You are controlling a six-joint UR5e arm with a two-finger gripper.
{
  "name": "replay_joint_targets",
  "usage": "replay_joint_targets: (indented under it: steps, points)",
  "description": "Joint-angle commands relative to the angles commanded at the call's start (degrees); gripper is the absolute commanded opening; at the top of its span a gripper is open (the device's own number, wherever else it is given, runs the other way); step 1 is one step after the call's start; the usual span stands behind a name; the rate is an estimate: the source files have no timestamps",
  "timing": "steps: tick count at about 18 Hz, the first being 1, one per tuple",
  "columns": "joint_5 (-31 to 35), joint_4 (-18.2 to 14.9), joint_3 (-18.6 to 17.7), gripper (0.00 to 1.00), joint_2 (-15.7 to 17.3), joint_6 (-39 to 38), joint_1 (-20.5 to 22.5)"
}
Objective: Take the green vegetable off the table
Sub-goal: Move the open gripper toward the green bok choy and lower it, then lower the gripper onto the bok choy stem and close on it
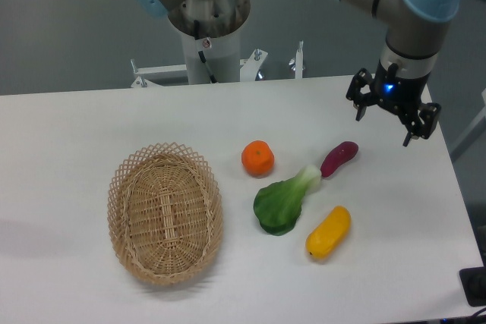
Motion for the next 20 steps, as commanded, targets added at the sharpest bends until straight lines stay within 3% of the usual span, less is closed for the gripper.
replay_joint_targets:
  steps: [6,9,12,20]
  points:
    - [0.18,3.52,-5.0,1.0,0.18,-0.17,-0.87]
    - [2.36,10.7,-10.97,1.0,0.26,-0.18,-1.23]
    - [6.66,18.71,-15.3,1.0,-1.22,-1.66,-5.0]
    - [7.56,20.23,-18.99,1.0,-3.78,-2.29,-7.65]
